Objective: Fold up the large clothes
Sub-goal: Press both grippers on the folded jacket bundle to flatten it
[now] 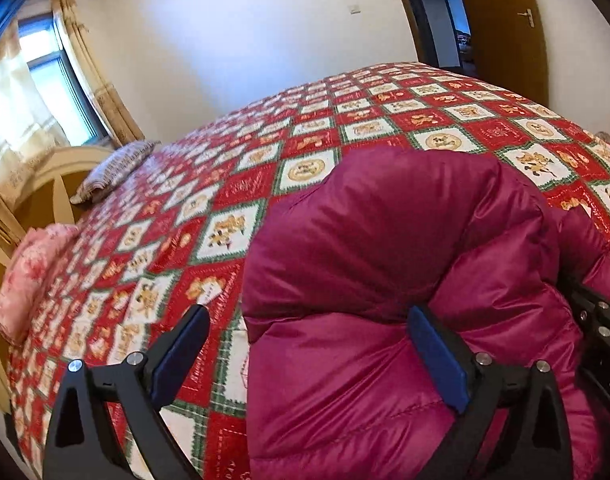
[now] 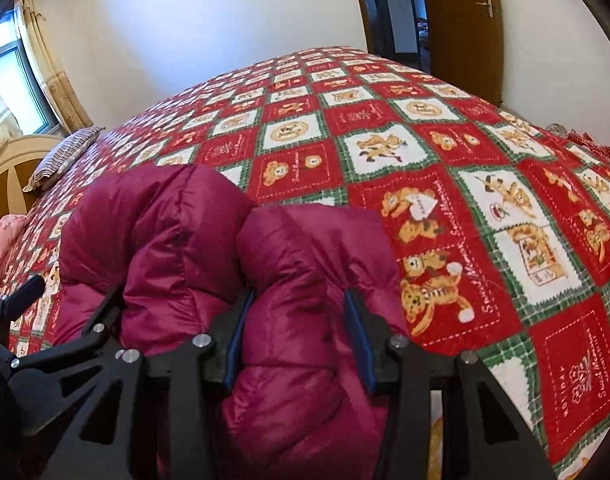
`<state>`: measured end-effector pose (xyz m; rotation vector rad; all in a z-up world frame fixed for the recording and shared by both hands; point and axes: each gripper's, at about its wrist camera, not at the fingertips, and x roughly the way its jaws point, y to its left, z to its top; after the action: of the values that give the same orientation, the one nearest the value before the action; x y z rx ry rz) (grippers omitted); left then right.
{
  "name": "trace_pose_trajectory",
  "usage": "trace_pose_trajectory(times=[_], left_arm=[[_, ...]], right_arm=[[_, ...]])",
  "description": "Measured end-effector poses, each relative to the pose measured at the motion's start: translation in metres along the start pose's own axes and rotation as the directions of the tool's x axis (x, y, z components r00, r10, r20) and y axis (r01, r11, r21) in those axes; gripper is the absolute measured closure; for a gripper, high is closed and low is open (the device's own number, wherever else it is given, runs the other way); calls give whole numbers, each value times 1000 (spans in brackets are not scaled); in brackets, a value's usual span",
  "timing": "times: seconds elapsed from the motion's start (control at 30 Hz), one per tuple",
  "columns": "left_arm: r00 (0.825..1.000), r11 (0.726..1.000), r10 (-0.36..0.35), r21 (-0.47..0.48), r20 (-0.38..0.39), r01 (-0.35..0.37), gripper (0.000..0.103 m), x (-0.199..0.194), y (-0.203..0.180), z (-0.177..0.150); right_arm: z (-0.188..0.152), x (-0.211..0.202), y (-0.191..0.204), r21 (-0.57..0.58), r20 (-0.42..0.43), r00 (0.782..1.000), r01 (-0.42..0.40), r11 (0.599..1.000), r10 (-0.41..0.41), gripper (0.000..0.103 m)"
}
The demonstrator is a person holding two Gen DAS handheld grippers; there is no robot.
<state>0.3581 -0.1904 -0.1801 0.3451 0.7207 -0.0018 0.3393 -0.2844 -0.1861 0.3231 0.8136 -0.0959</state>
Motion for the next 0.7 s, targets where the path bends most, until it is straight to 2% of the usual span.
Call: trace_pose_trajectory(times=[0.7], left_arm=[[995,993,-92,-73,-47,88,1,18,9,-7]], right_arm=[[-5,9,10,-51,-5,997,80,995,-80,54]])
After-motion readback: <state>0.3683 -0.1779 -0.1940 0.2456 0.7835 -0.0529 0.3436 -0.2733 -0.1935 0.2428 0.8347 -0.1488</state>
